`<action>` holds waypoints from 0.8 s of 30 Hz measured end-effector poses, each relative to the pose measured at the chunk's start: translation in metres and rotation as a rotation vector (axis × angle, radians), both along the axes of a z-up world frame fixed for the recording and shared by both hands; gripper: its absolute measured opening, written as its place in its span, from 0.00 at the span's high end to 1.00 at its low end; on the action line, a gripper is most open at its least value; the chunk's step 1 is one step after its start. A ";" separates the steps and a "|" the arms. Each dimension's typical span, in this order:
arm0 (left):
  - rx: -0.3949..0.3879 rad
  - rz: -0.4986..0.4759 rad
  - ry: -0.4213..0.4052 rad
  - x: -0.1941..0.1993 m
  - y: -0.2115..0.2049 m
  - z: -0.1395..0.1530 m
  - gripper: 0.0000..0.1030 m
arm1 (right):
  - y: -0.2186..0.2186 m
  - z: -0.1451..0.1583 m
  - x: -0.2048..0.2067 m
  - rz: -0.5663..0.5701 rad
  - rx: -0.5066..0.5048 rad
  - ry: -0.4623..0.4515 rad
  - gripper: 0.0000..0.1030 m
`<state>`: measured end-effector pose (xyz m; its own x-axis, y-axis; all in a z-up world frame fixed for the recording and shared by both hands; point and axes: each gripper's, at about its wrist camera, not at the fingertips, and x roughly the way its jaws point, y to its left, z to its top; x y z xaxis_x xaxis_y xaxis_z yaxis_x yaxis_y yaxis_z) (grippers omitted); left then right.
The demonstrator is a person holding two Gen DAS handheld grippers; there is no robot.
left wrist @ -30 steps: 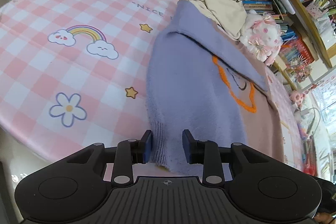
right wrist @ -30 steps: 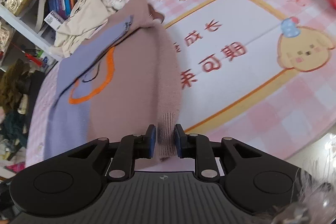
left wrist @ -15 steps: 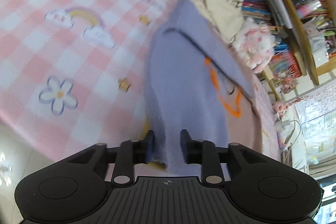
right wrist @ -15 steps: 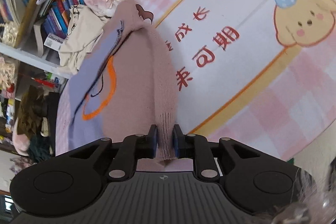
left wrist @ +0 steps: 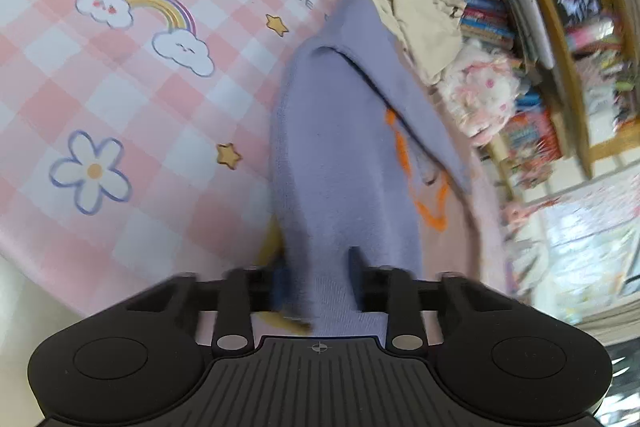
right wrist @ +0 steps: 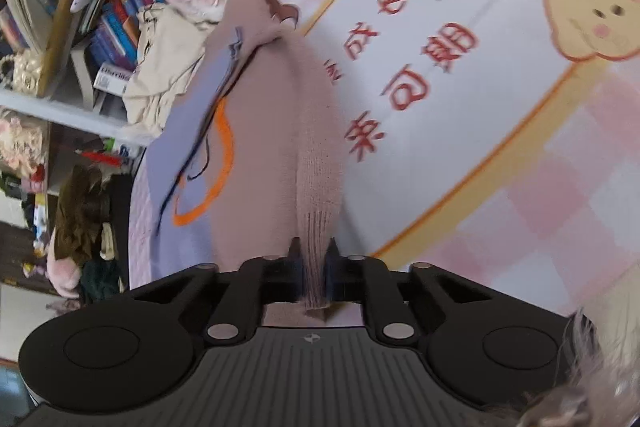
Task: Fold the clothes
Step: 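Grasp the lavender hem with the left gripper while the right gripper grasps the mauve hem, then lift the hem with both grippers and fold it toward the collar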
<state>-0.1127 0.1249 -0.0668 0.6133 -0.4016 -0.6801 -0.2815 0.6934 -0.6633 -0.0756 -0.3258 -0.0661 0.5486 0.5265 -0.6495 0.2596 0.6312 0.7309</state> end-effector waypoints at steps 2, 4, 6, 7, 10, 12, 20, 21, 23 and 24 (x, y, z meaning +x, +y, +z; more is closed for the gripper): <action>0.019 -0.007 -0.006 -0.001 -0.001 0.002 0.96 | -0.002 0.000 -0.002 0.001 -0.005 -0.003 0.91; 0.020 -0.019 -0.041 -0.002 -0.003 0.014 0.96 | -0.002 0.001 -0.002 0.014 -0.014 -0.003 0.91; 0.036 -0.043 -0.096 -0.002 -0.006 0.027 0.96 | -0.001 0.003 0.000 0.025 -0.030 -0.006 0.91; 0.050 -0.056 -0.114 -0.001 -0.007 0.032 0.96 | 0.000 0.003 0.000 0.027 -0.033 -0.007 0.91; 0.062 -0.064 -0.114 0.000 -0.007 0.033 0.95 | -0.001 0.003 0.001 0.026 -0.027 -0.004 0.90; 0.043 -0.043 -0.065 0.000 -0.002 0.021 0.94 | -0.002 0.002 0.002 0.025 -0.019 0.001 0.91; -0.109 0.042 -0.004 -0.003 0.014 -0.013 0.86 | -0.003 0.001 0.003 0.020 0.007 0.008 0.90; -0.133 0.054 -0.007 -0.002 0.017 -0.016 0.86 | -0.004 0.000 0.004 0.013 0.019 0.011 0.90; -0.170 0.065 -0.011 0.001 0.021 -0.021 0.86 | -0.003 -0.003 0.006 -0.001 0.042 0.015 0.90; -0.187 0.067 -0.013 0.003 0.022 -0.024 0.86 | -0.003 -0.003 0.007 -0.007 0.051 0.015 0.90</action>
<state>-0.1100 0.1469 -0.0905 0.6510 -0.4783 -0.5894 -0.3133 0.5380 -0.7826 -0.0684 -0.3284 -0.0695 0.5424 0.5552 -0.6306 0.2752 0.5917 0.7577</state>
